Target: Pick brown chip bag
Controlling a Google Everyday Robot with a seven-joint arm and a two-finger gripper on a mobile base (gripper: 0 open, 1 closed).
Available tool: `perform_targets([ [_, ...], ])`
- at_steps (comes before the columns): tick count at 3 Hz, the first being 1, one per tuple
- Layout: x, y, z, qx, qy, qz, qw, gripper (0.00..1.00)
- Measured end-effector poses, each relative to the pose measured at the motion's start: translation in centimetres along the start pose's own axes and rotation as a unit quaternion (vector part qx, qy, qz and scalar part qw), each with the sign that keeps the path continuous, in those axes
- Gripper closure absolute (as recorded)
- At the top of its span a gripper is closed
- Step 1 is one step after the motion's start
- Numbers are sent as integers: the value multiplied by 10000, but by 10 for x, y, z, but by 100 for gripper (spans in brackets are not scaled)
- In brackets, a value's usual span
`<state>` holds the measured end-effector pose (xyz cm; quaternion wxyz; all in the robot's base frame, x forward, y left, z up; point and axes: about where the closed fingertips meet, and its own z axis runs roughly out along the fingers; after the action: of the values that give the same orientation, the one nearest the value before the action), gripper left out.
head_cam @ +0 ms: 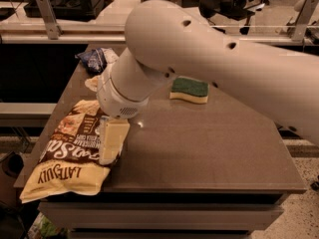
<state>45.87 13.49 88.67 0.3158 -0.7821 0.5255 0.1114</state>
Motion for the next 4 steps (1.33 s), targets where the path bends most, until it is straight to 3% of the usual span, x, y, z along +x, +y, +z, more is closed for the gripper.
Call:
perform_targets([
  [1, -5, 2, 34, -319, 105, -81, 9994, 0],
  [2, -26, -2, 60, -548, 204, -403, 9975, 0],
  [3, -60, -6, 81, -722, 180, -860, 9935, 18],
  [4, -63, -5, 82, -729, 175, -894, 9932, 41],
])
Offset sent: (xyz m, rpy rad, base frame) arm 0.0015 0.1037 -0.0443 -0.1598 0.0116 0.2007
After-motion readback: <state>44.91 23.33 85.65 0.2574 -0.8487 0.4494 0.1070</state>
